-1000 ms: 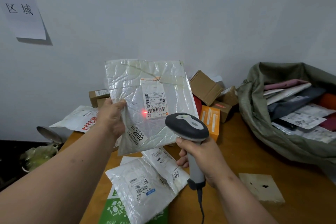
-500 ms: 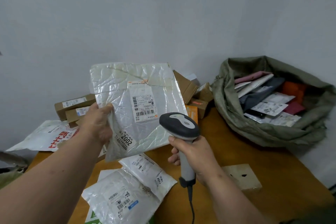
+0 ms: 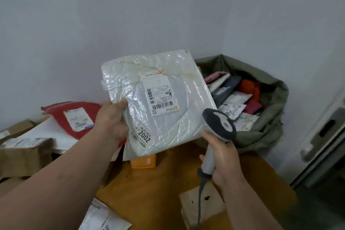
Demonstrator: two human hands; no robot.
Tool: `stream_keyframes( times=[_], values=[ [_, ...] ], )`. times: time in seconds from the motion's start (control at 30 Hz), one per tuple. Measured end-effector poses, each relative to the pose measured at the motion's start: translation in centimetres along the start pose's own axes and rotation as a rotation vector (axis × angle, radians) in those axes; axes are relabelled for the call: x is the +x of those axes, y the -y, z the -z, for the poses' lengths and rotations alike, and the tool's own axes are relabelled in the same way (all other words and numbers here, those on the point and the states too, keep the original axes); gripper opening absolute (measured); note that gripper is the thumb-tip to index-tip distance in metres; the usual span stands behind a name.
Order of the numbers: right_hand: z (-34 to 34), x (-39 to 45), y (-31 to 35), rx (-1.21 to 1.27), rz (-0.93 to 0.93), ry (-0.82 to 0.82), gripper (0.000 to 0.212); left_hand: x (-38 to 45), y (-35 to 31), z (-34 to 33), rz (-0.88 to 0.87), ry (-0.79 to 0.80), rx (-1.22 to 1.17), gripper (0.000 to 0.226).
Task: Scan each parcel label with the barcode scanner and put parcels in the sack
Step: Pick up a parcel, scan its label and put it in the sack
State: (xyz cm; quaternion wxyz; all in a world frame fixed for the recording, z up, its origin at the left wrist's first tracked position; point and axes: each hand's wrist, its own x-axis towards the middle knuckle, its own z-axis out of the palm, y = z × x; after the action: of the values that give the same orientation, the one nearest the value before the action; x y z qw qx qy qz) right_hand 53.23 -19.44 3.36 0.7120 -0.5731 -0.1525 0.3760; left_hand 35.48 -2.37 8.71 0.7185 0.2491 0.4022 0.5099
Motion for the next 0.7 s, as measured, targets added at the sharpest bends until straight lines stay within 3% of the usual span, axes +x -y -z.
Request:
stream_keyframes(
  times=[0.07, 0.13, 0.3, 0.43, 0.53, 0.63, 0.7],
  values=[
    [2.0, 3.4, 1.8, 0.134, -0.058, 0.101, 0.054, 2.3, 2.0, -4.2, 0.030, 0.027, -0.001, 0.028],
    [3.6, 6.6, 3.8, 0.187, -0.041, 0.161, 0.059, 4.8, 4.3, -8.6, 0.089, 0.058, 0.006, 0.029],
    [6.3, 14.4, 8.1, 0.150, 0.090, 0.084, 0.053, 10.0, 9.2, -19.7, 0.189, 0.069, 0.099, 0.018],
    [7.2, 20.8, 11.7, 0.141, 0.141, 0.052, 0.032, 14.8, 10.8, -26.5, 0.061, 0.075, 0.184, 0.020],
    [7.0, 25.5, 13.6, 0.102, 0.128, 0.084, 0.033, 18.4, 12.5, -27.3, -0.096, 0.086, 0.449, 0.035],
    [6.7, 29.4, 13.4, 0.032, 0.063, 0.130, 0.028, 18.9, 15.1, -25.5, 0.073, 0.191, 0.769, 0.045],
    [6.2, 30.7, 12.4, 0.010, 0.039, 0.138, 0.026, 18.7, 16.2, -24.7, 0.046, 0.218, 0.949, 0.042]
  ],
)
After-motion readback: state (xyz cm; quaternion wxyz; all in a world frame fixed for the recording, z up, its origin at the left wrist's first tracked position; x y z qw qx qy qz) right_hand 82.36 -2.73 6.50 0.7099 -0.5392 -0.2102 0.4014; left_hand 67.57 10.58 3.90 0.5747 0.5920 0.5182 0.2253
